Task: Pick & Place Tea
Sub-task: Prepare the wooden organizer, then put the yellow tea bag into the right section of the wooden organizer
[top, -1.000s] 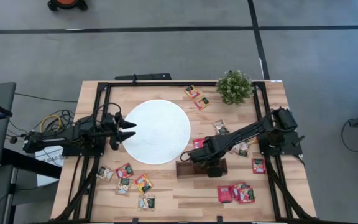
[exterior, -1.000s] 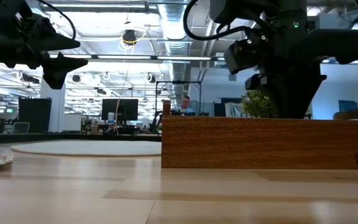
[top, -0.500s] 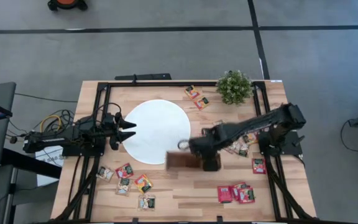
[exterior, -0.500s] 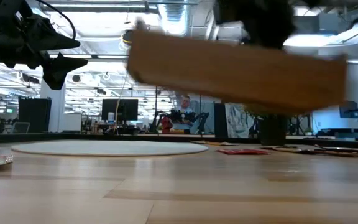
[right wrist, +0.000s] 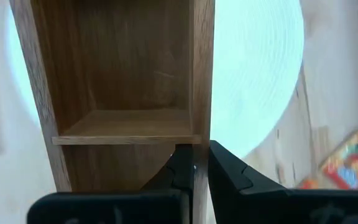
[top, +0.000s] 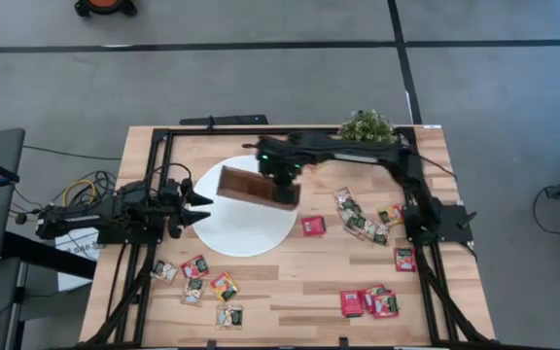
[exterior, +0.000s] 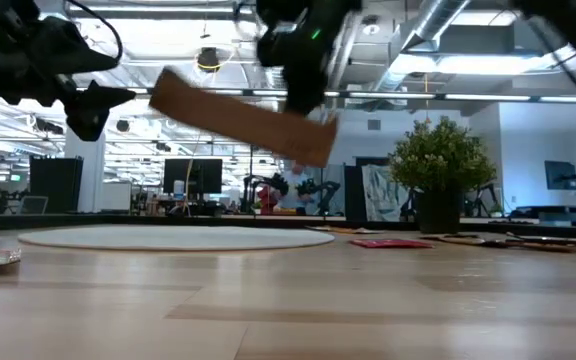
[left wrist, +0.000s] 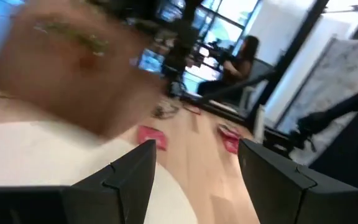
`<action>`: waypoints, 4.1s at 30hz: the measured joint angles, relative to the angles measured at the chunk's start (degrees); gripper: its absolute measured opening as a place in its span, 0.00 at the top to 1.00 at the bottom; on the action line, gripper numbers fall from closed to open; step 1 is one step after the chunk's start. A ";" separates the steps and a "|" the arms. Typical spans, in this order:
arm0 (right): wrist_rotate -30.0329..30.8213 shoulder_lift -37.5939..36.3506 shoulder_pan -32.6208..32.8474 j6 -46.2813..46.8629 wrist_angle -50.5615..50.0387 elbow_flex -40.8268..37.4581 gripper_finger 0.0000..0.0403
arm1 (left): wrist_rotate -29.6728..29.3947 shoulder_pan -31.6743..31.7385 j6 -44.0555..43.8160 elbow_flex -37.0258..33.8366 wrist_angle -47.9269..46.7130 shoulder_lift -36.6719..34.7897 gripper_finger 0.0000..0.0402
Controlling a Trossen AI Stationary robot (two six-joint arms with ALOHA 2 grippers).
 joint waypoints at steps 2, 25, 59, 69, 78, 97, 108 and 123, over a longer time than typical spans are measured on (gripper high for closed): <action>-0.21 5.08 -0.37 -1.57 -1.33 5.37 0.96 | 2.20 0.00 0.00 1.55 -0.42 0.04 0.45; -1.52 21.78 2.35 -4.20 3.03 14.70 0.93 | 9.05 -0.01 -0.02 4.74 -3.15 -0.04 0.45; 2.70 -19.31 12.85 0.65 14.97 -20.54 0.65 | 9.06 -0.02 -0.24 4.83 -5.64 -0.02 0.45; 15.37 -34.45 32.32 13.75 54.92 -59.40 0.76 | 13.83 -3.86 14.88 4.88 10.40 6.49 0.45; 16.09 -29.53 33.11 8.67 67.74 -63.68 0.76 | -10.53 -14.14 18.86 13.24 8.47 34.72 0.45; 13.29 -24.02 35.39 9.33 67.57 -65.57 0.76 | -5.70 -32.32 -8.96 47.75 -15.50 73.58 0.45; 16.74 -24.20 40.55 10.79 70.03 -66.02 0.76 | -6.12 -37.63 -15.42 52.15 -1.85 83.88 0.45; 17.84 -24.20 43.25 17.37 72.97 -66.02 0.76 | -12.64 -44.92 19.75 52.13 -22.22 93.31 0.62</action>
